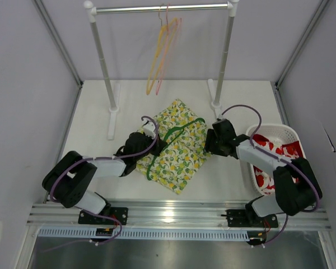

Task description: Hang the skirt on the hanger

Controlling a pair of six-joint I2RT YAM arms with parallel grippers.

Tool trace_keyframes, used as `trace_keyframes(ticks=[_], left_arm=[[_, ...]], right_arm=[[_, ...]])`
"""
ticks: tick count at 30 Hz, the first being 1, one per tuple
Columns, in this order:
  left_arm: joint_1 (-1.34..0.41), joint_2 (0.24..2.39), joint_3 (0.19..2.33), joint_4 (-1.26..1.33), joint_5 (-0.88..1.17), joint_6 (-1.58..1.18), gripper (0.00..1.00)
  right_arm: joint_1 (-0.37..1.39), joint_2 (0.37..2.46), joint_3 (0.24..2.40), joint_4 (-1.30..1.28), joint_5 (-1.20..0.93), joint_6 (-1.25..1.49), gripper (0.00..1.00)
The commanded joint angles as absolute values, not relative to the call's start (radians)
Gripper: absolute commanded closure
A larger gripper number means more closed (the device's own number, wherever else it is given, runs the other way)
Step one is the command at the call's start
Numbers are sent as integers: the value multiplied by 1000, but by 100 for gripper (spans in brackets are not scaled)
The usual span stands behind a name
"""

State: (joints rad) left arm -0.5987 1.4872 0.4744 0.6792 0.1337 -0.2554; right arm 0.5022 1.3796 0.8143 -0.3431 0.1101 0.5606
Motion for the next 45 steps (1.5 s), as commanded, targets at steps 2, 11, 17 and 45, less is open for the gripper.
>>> trace_keyframes(ticks=[2,11,17,45], left_arm=[[-595,1450,433,635,112,-242,100],[-606,1359,353,690,109,-293,100],[-607,1269,316,663,84,-305,100],[-609,811,629,-101,-316,-353,100]], right_arm=[[422,1503,850,-282,22,574,36],[318,1710,928,-291,28,565,65],[301,1736,936,-278,22,555,78],[390,1408,995,-351,-72,540,50]])
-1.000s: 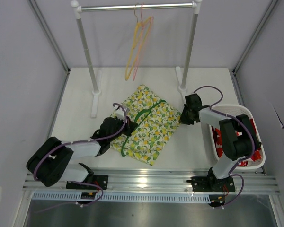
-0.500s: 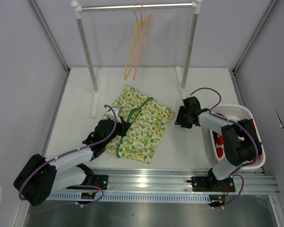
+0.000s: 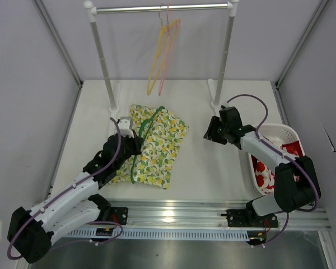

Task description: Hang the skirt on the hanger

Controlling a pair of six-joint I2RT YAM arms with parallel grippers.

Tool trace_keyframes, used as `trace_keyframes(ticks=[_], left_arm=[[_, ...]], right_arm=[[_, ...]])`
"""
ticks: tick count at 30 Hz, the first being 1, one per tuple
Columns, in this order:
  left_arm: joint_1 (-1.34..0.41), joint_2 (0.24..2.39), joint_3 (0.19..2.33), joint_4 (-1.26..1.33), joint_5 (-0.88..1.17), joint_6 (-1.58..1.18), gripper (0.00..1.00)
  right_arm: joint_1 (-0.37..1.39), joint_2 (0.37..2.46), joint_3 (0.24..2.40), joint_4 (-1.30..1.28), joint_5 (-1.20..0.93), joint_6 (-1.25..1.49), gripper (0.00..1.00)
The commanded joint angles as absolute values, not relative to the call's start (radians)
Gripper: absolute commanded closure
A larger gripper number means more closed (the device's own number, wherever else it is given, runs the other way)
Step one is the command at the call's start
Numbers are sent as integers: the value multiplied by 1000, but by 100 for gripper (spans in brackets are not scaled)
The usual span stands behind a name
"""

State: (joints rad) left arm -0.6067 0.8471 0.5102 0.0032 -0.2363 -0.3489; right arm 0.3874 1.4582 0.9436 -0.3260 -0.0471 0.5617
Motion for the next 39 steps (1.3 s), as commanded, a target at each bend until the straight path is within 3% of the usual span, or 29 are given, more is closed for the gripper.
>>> trace_keyframes(ticks=[1,14,26,39], left_arm=[[-609,811,673,-127,-327,-344,100],[-595,974,1169,-489,-486,-151,100],[-439,1123,1403,-436,-393,-25,100],[-296,1272,1552,-178,-235,66,100]], right_arm=[[388,1404,1008,-353,-72,537,50],[385,1341,1107,-405,-106,515,50],[370,1319,1158,-436,-115,492,50],[364,1307,1204,-433,-140,454,49]])
